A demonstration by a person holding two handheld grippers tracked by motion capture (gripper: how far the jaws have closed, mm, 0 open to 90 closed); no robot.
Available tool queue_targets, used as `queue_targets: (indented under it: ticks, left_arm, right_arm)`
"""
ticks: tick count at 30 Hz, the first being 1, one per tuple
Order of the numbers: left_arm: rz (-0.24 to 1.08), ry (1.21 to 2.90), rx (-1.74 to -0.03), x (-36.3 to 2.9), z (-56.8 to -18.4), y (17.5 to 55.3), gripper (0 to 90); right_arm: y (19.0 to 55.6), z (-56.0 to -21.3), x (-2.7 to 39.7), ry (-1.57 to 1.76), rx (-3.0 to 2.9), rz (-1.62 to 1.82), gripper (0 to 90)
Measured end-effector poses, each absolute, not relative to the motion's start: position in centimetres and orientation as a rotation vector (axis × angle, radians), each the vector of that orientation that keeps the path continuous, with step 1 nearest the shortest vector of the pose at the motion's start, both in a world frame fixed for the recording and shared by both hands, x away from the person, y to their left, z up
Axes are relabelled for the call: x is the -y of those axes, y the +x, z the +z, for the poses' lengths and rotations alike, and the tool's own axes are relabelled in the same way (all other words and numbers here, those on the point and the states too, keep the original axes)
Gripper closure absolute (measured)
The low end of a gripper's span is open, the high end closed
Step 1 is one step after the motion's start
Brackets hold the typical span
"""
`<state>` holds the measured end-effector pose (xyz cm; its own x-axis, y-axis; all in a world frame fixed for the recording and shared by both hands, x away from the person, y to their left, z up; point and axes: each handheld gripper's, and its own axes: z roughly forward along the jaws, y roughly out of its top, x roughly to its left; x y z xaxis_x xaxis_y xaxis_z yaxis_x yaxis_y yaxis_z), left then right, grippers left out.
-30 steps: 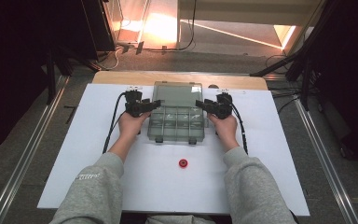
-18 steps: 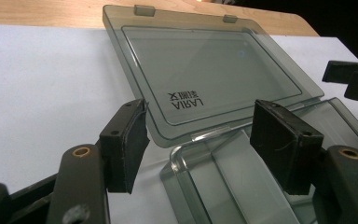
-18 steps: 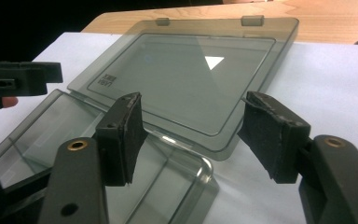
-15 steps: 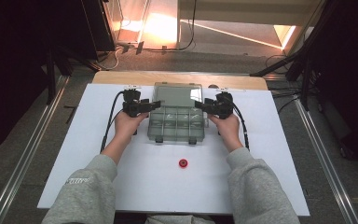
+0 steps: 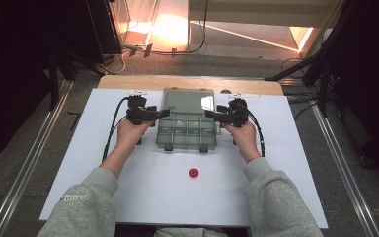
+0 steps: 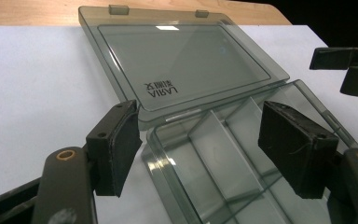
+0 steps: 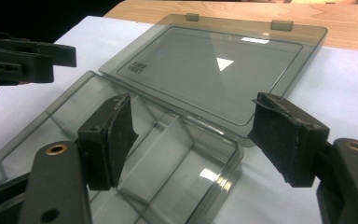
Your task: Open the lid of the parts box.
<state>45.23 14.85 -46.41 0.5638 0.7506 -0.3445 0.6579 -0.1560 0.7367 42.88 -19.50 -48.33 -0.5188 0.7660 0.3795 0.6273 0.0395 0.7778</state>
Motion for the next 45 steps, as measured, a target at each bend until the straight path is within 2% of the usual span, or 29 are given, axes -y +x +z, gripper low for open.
queue_targets:
  ticks: [10,29,45]
  left_arm:
    - [0.186,1.973,-1.069,-14.8,-45.8,44.1,28.6]
    - [0.092,2.012,-1.026,-15.7,-45.2,41.8,28.6]
    - [0.104,2.009,-0.973,-16.4,-45.2,39.6,28.6]
  right_arm:
    - [41.7,-47.8,19.8,1.440,-2.177,1.485,29.2]
    - [39.1,-47.1,19.4,1.369,-2.271,1.464,27.6]
    - [37.0,-46.8,19.4,1.319,-2.297,1.495,23.6]
